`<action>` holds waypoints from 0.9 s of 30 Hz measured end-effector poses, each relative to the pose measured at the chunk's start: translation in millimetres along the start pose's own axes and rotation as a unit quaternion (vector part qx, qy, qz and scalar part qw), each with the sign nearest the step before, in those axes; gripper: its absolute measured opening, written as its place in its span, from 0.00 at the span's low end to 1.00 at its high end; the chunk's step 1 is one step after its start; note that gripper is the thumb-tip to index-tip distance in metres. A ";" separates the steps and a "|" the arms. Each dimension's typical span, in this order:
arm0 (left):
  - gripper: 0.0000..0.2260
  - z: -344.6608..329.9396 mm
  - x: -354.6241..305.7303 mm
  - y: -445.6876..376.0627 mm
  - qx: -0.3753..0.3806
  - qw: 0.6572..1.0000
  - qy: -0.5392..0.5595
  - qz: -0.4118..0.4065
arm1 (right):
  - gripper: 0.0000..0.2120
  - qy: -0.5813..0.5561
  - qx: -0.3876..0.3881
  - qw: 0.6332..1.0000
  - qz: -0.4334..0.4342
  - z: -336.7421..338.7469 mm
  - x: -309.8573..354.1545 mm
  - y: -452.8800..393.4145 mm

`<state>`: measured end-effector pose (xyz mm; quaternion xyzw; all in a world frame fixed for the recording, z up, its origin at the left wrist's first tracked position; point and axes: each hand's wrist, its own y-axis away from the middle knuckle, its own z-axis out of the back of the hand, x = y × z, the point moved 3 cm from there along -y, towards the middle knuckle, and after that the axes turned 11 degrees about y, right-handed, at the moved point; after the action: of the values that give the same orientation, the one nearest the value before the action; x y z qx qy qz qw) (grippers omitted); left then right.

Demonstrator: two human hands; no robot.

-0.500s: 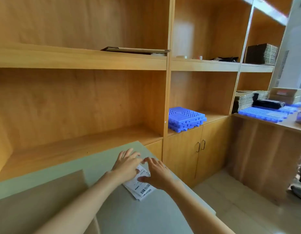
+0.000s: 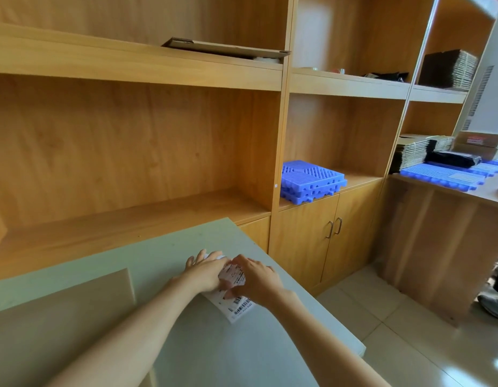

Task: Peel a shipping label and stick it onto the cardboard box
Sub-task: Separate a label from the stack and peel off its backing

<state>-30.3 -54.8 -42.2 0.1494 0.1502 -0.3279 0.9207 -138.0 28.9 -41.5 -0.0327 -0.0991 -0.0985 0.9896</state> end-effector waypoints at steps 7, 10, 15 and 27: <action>0.32 6.9 -4.6 7.7 -0.057 0.998 0.017 -0.021 | 0.37 0.044 -0.053 0.998 0.005 3.8 5.2 3.2; 0.25 10.9 -7.7 13.2 -0.093 0.995 0.023 -0.042 | 0.37 0.034 -0.073 0.997 0.003 4.9 7.0 5.3; 0.07 24.9 -10.7 16.1 -0.254 0.963 0.020 -0.083 | 0.20 0.006 -0.142 0.990 -0.022 3.9 -2.4 13.1; 0.06 33.5 -22.4 21.9 -0.340 0.931 0.050 -0.121 | 0.09 0.030 -0.187 0.981 -0.036 12.3 -10.2 23.5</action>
<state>-26.7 -38.6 0.5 -0.1760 0.3160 -0.3581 0.8608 -145.5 54.8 -32.6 -0.2109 -0.0504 -0.1514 0.9644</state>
